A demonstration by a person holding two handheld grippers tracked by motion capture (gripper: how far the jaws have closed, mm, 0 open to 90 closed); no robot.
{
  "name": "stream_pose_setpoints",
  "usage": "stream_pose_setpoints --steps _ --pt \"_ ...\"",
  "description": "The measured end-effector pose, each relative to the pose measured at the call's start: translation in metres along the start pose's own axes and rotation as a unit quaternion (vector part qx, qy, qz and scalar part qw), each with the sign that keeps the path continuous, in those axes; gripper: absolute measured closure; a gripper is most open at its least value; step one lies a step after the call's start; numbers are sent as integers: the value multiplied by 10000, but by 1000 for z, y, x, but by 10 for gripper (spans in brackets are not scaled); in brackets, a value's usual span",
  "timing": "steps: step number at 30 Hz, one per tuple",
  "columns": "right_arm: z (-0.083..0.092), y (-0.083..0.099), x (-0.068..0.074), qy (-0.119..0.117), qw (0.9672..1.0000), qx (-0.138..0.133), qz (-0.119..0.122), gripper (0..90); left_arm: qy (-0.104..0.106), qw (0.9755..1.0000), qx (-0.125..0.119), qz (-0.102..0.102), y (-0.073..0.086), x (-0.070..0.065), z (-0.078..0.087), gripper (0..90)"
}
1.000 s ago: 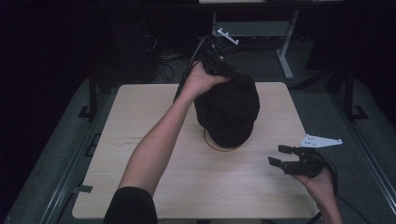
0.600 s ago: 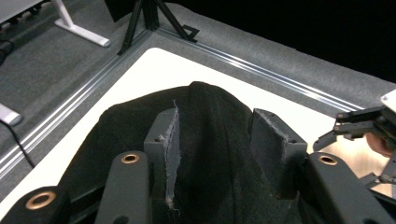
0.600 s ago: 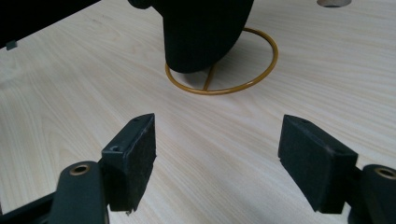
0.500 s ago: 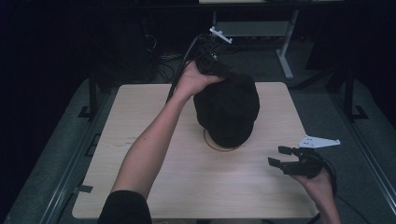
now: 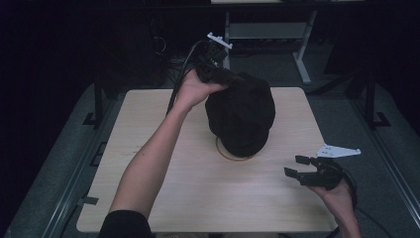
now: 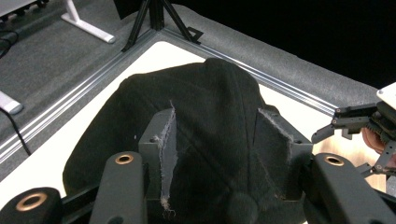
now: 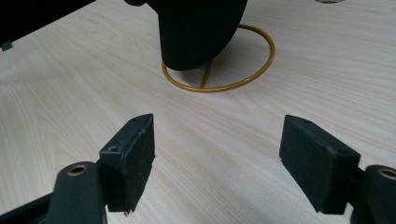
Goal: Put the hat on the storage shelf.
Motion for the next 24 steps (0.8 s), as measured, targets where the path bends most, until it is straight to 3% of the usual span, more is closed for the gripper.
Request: stream_pose_setpoints --steps 7,11,17,21,24 --pt "-1 0 1 41 10000 4 24 249 -84 9999 -58 55 11 2 10 466" --pt "-3 0 2 37 10000 19 19 249 43 9997 -214 112 17 3 17 464" --pt "-6 0 3 39 10000 34 17 248 -20 9996 -279 51 28 2 29 457" --pt "-8 0 5 35 10000 50 55 248 43 9992 -378 119 33 1 38 453" --pt "-8 -1 4 39 10000 44 73 249 -49 9992 -378 82 37 -1 43 445"
Point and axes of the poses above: each handheld gripper's, and its own axes: z roughly backward along the jaws, y roughly out of its underside, x roughly to its left, the point moved 2 cm from there along -z, roughly forward along the jaws, and after that the axes turned 11 degrees about -y, right-handed, at the moved point
